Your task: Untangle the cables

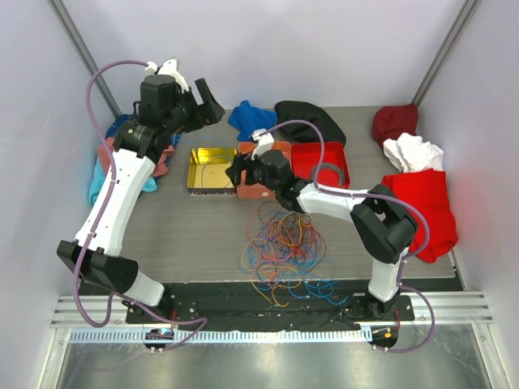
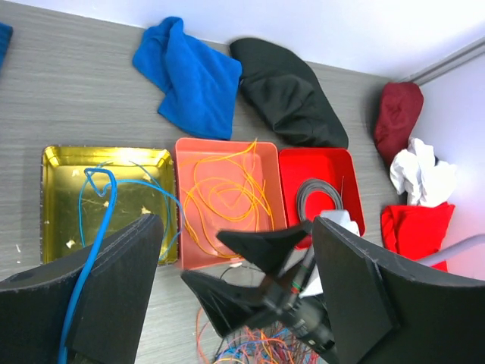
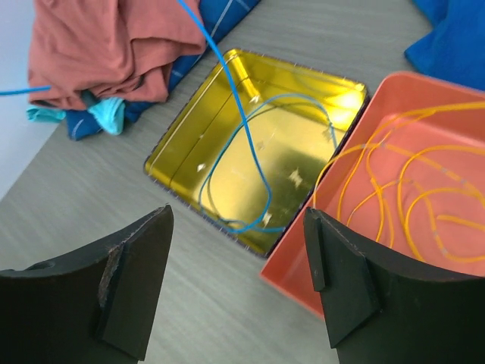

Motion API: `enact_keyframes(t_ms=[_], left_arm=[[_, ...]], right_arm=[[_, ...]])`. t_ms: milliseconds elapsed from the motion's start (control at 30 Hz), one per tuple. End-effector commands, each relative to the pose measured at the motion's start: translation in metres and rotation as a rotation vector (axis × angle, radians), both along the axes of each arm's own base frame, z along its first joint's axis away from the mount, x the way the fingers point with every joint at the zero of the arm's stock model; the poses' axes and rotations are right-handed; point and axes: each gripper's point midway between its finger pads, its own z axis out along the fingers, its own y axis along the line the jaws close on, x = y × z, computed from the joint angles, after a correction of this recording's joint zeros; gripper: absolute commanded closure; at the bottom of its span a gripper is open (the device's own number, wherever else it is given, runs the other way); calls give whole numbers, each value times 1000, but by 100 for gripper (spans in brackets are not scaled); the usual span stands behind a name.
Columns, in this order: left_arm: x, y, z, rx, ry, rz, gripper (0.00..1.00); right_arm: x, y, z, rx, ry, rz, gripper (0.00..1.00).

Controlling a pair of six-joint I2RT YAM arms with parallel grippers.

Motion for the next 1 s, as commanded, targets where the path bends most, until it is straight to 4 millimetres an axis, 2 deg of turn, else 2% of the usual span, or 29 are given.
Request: enact_keyframes(t_ms=[0,67,133,300,500,600,633,667,733,767,800,833,867,933,967], left_arm=[[-8,-7,7,12,-6,-42,16],[-7,-7,3,17,6,-43,16],[-6,-7,0,21,12,-47,16],[-8,-9,-2,24,14,-58,16],[-9,-8,-4,29,19,-56,16],[-8,-5,-10,46,28,-42,16],[-8,-3,-11,53,29,-33,15],[-8,0,-14,61,34,-23,15],[-6,12,-25,106,48,34,16],[-6,17,-27,119,51,58,15],[-6,22,-41,140,77,82,13],[-6,34,-42,167,71,138,12],[-7,40,-50,187,88,164,10],[-11,52,-66,223,118,212,5],[-12,64,-71,247,123,266,1]], right_arm=[[24,12,41,-24,-187,-39,22],[29,17,35,-48,-201,-45,22],[37,22,39,-64,-231,-64,22],[57,34,25,-99,-246,-87,21],[75,39,23,-108,-265,-127,25],[73,38,24,-92,-263,-128,43],[71,36,32,-79,-272,-130,51],[69,33,31,-71,-267,-133,67],[65,28,43,-57,-282,-143,82],[62,21,58,-45,-297,-156,95],[60,18,67,-43,-308,-161,99],[59,15,74,-41,-315,-166,99],[54,10,94,-29,-329,-165,99],[51,5,113,-25,-346,-166,99],[49,3,130,-19,-352,-167,99]])
